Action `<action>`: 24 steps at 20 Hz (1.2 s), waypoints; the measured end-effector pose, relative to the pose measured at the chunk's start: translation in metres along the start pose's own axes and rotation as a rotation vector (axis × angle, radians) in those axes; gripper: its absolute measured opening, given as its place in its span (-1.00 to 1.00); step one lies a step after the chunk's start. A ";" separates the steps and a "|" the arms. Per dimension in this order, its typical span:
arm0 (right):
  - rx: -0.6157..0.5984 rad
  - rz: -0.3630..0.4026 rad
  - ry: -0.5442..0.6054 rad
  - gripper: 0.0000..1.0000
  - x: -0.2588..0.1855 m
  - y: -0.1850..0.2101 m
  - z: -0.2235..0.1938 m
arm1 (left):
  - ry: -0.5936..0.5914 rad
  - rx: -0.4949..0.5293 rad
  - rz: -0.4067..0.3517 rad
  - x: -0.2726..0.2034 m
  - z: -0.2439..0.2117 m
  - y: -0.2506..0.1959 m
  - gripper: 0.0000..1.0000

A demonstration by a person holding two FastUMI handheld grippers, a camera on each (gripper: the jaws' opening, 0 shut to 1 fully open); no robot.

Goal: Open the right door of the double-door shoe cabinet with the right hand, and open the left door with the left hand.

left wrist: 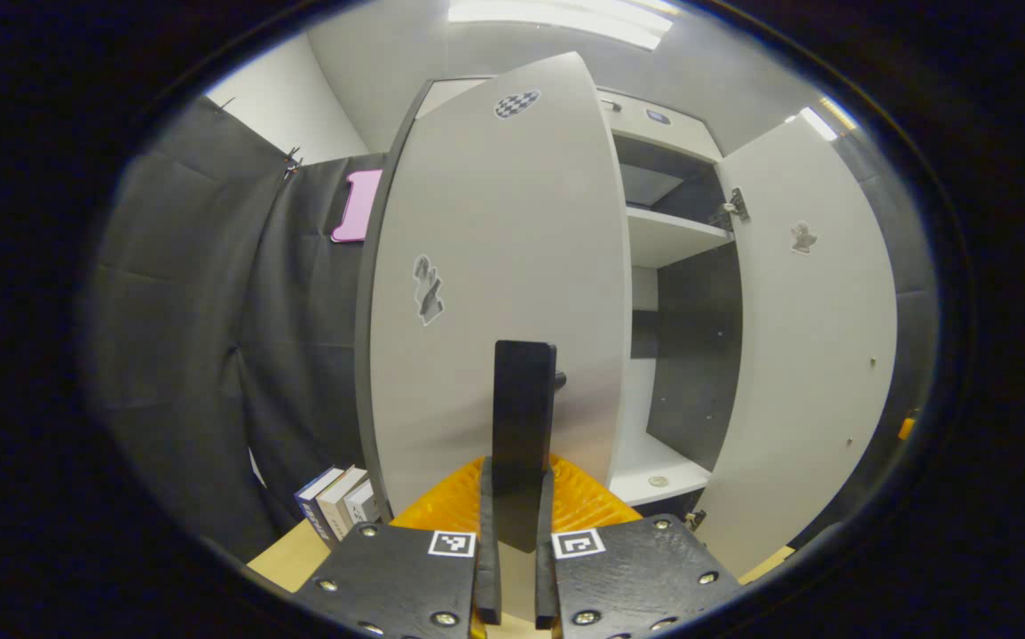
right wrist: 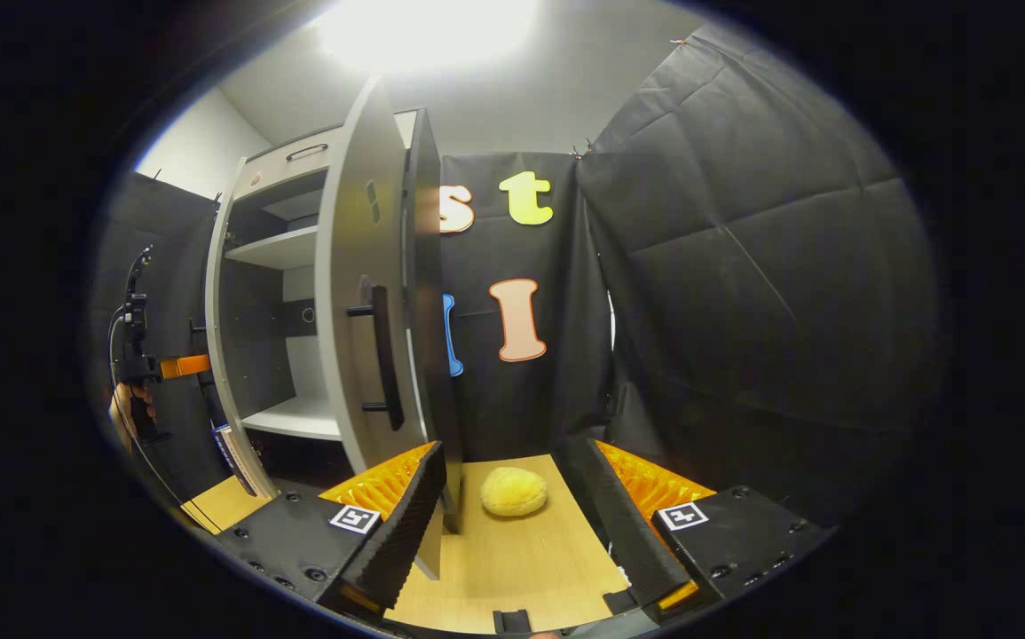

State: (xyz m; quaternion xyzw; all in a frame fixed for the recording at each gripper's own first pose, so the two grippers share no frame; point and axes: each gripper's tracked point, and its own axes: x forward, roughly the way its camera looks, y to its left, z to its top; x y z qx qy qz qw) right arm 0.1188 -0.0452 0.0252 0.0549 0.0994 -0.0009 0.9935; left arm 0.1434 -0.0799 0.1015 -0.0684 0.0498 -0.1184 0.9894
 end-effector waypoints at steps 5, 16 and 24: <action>-0.025 -0.004 0.013 0.95 -0.011 0.033 -0.006 | -0.007 0.008 -0.021 -0.029 0.002 0.029 -0.70; -0.024 0.004 0.018 0.95 -0.021 0.094 -0.008 | 0.016 0.036 -0.093 -0.054 -0.013 0.075 -0.68; -0.044 0.019 0.034 0.95 -0.013 0.131 -0.011 | 0.018 0.072 -0.037 -0.065 -0.017 0.135 -0.70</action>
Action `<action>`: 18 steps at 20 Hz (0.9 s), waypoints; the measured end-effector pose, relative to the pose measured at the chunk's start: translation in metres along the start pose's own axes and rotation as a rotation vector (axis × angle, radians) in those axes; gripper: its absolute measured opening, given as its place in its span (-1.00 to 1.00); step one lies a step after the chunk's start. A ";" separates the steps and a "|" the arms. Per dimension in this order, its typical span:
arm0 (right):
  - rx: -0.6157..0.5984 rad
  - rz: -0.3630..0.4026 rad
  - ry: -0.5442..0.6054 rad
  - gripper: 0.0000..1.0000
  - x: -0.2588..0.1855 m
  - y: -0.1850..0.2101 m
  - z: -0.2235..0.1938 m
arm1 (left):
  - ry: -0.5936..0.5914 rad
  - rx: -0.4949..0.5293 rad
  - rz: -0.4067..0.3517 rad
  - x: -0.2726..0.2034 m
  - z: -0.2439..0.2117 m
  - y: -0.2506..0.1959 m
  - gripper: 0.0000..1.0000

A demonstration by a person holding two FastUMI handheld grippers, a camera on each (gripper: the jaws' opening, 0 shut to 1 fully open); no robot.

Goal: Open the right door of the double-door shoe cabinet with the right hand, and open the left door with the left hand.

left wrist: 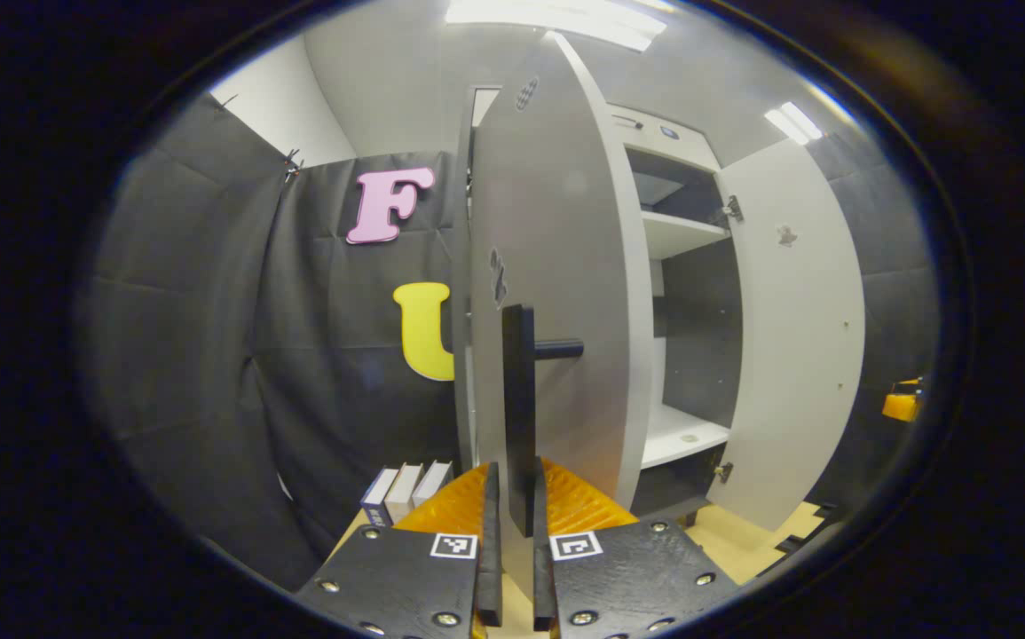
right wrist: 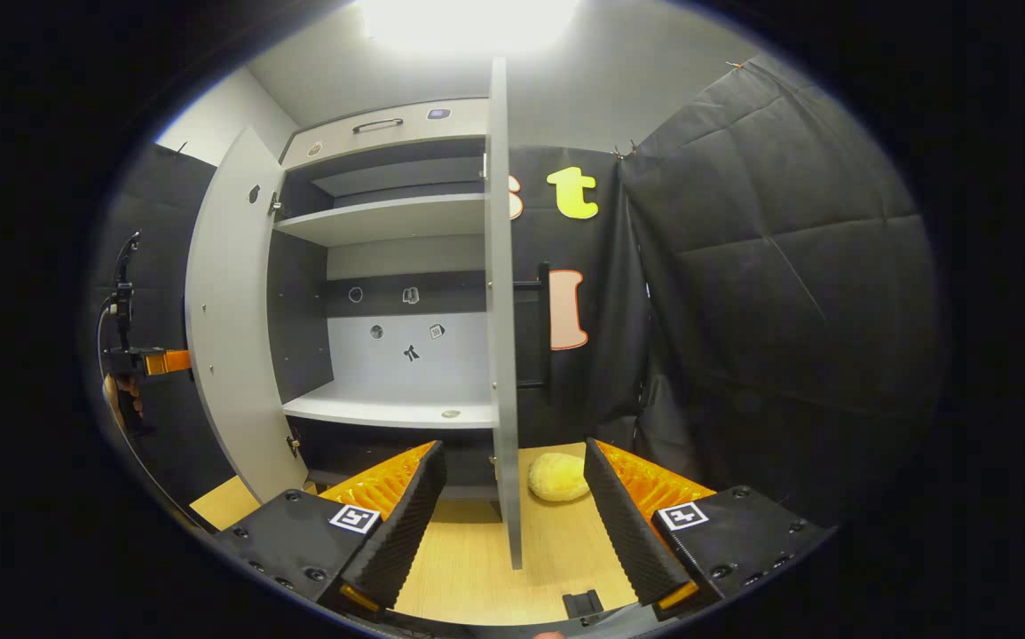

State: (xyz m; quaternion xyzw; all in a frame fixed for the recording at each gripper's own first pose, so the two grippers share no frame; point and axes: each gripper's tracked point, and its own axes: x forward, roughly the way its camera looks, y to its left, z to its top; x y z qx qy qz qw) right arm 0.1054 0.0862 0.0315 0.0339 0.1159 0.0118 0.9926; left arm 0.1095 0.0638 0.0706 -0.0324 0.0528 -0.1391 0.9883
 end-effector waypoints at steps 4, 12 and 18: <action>-0.012 0.022 0.002 0.95 0.002 0.023 -0.003 | -0.036 0.025 0.124 -0.012 0.007 0.055 -0.94; -0.035 0.036 -0.025 0.95 -0.015 0.056 0.006 | -0.054 0.023 0.043 -0.017 0.004 0.047 -0.96; -0.051 0.054 -0.050 0.96 -0.028 0.059 0.015 | -0.082 0.014 0.100 -0.044 0.010 0.048 -0.96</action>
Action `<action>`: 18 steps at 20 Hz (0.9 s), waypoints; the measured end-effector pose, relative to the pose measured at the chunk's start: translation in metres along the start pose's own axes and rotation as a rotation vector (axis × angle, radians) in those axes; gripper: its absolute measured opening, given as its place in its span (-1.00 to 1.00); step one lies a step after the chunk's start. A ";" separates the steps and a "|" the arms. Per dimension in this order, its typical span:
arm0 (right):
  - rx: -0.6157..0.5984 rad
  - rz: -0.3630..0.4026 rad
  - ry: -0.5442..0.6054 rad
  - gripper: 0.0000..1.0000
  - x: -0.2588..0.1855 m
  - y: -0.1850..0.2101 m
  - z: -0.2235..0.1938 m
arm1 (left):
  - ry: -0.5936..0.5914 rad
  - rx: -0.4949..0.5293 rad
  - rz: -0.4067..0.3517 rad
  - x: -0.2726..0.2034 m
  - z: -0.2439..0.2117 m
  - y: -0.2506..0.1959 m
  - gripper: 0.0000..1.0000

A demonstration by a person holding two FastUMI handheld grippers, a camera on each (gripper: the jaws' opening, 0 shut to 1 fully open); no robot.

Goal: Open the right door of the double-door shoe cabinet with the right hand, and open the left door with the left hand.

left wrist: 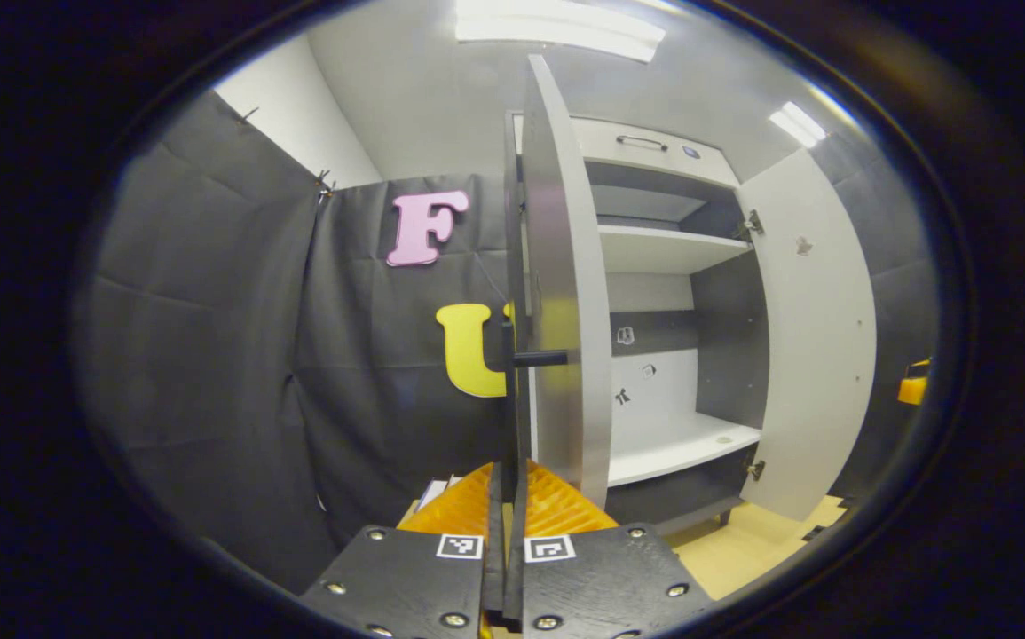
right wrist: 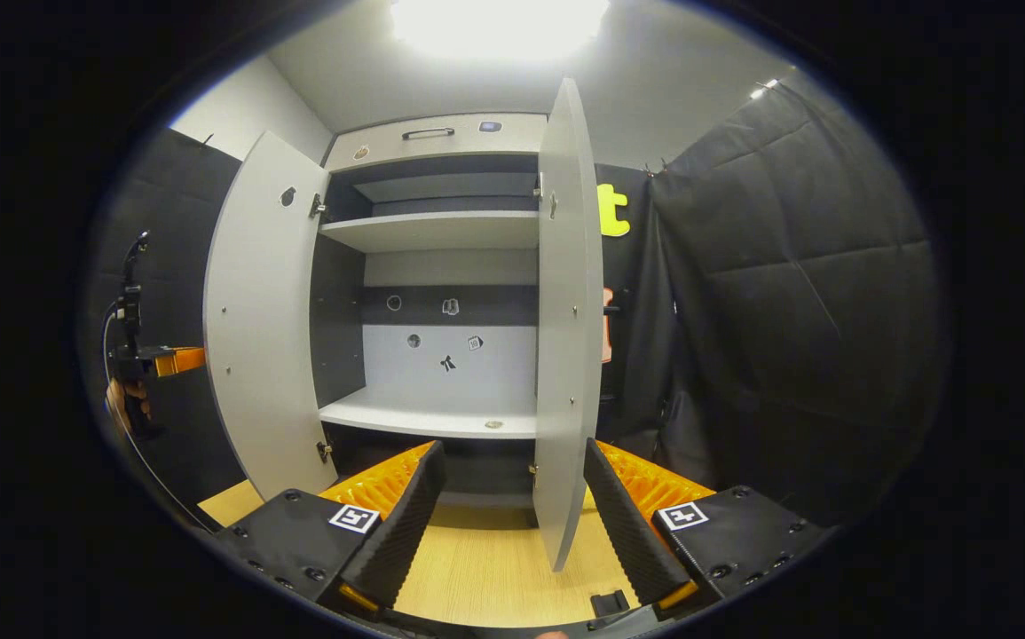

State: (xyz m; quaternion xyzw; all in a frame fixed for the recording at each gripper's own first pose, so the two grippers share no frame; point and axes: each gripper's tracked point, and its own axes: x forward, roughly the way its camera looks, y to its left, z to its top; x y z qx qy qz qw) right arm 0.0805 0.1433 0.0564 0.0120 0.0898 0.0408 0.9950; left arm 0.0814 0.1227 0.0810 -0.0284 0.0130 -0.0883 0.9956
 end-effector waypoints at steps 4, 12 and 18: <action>-0.005 0.029 -0.001 0.98 -0.003 -0.016 0.005 | 0.004 -0.011 0.044 -0.024 -0.001 -0.013 -0.85; 0.007 0.090 -0.027 0.98 -0.010 -0.030 0.011 | -0.029 0.053 0.120 -0.081 0.014 -0.032 0.77; 0.008 0.087 -0.076 0.98 -0.021 -0.043 0.018 | -0.045 0.060 0.159 -0.121 0.009 -0.042 0.79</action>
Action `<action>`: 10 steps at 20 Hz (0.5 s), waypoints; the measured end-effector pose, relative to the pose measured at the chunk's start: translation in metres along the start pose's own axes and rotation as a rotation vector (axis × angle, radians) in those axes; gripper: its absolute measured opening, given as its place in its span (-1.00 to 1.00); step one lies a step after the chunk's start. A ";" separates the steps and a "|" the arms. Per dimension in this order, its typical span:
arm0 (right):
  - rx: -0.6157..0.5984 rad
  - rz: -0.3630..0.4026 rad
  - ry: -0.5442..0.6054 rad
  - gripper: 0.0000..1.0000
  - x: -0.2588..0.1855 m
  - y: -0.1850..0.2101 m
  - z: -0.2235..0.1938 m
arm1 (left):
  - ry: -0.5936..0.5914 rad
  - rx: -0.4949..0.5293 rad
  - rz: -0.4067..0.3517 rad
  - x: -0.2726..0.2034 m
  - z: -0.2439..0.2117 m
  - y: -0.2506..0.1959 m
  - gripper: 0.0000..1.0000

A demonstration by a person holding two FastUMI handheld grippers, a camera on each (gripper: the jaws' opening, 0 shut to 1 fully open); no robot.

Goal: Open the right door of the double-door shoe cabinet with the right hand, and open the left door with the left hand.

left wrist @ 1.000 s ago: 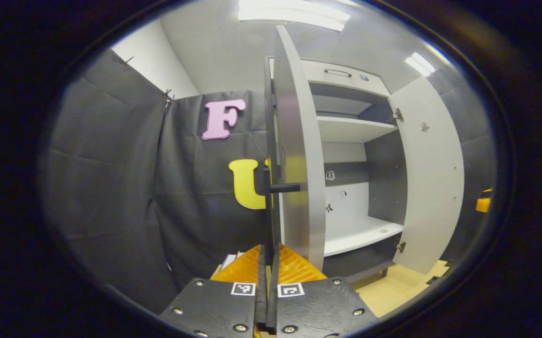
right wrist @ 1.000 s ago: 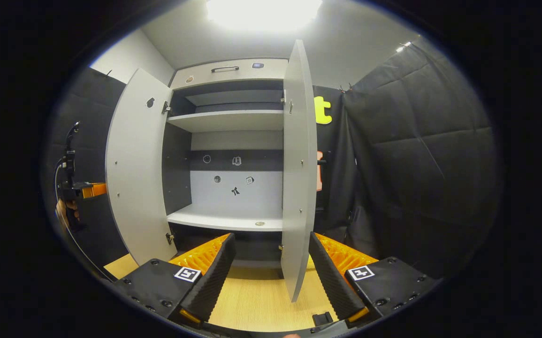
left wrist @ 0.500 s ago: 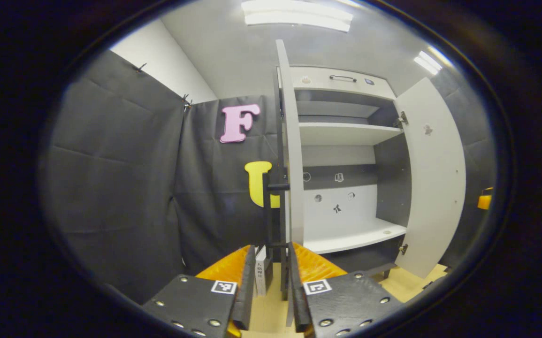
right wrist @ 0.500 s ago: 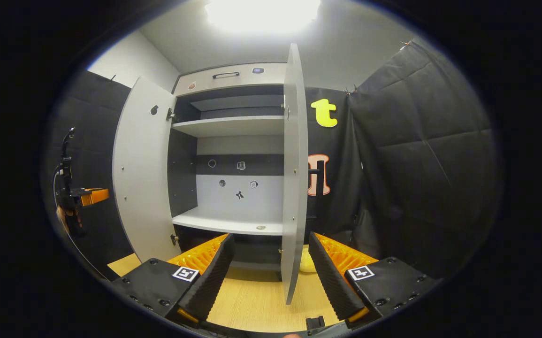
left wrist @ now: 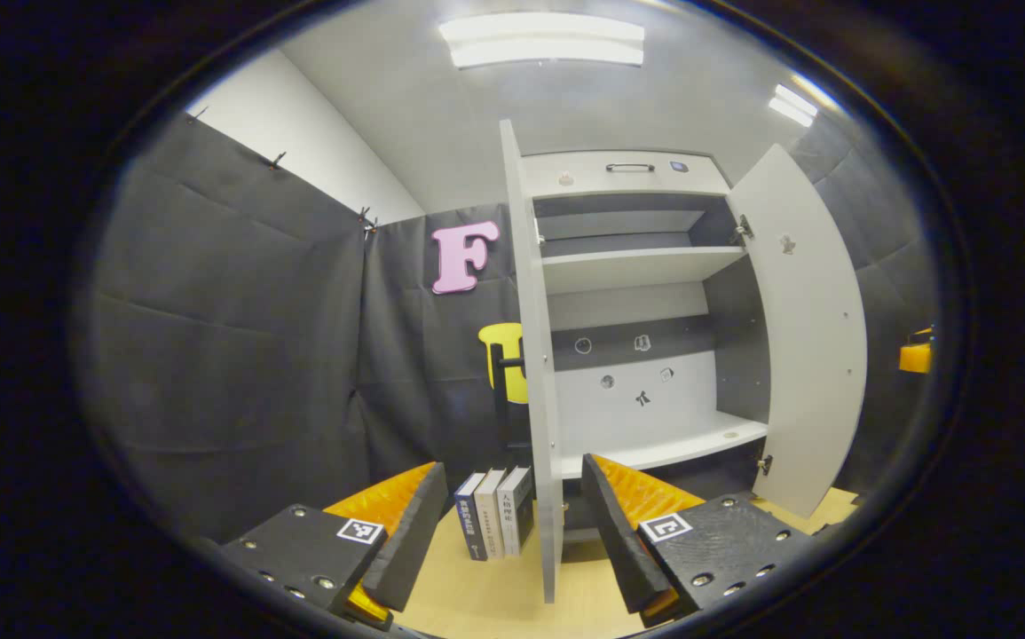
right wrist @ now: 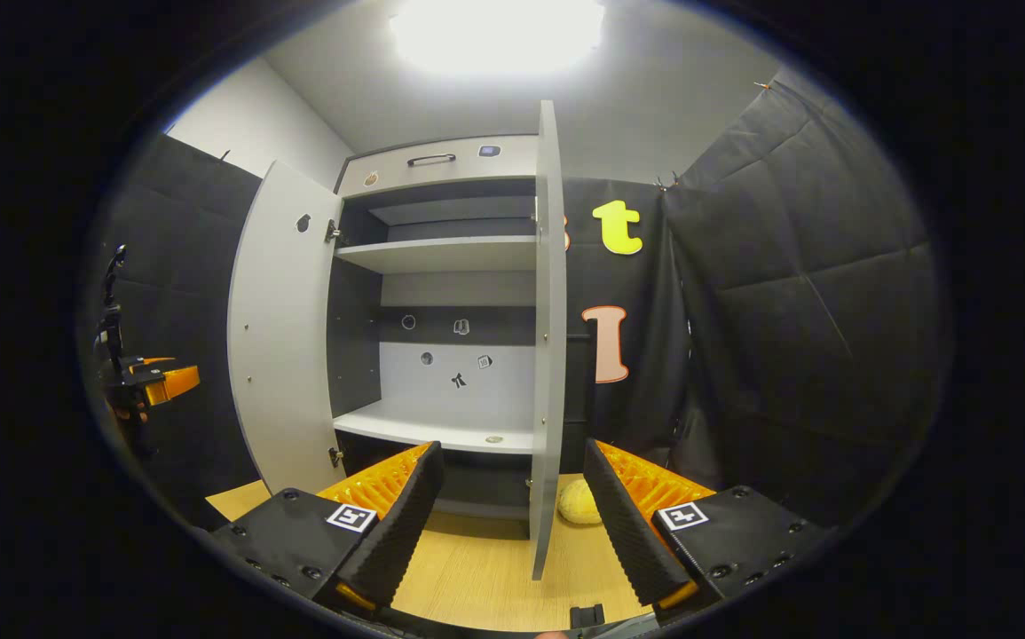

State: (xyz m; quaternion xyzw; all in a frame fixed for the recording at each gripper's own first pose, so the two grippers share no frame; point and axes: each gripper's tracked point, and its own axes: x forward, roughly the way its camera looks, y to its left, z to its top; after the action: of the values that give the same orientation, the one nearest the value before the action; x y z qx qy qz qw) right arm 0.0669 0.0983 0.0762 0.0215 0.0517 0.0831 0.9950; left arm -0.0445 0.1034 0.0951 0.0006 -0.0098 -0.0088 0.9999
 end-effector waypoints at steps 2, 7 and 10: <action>0.011 -0.002 -0.019 0.98 -0.002 -0.003 0.002 | -0.002 0.007 0.008 -0.011 -0.003 -0.001 0.79; -0.006 -0.017 -0.056 0.90 -0.006 -0.007 0.005 | -0.004 0.019 0.020 -0.032 -0.010 -0.004 0.79; -0.025 -0.028 -0.088 0.90 -0.008 -0.008 0.010 | -0.011 0.017 0.029 -0.037 -0.009 -0.003 0.79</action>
State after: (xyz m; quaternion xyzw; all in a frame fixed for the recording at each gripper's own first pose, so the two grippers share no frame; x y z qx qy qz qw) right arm 0.0612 0.0886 0.0861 0.0120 0.0072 0.0687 0.9975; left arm -0.0816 0.1009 0.0850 0.0090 -0.0156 0.0056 0.9998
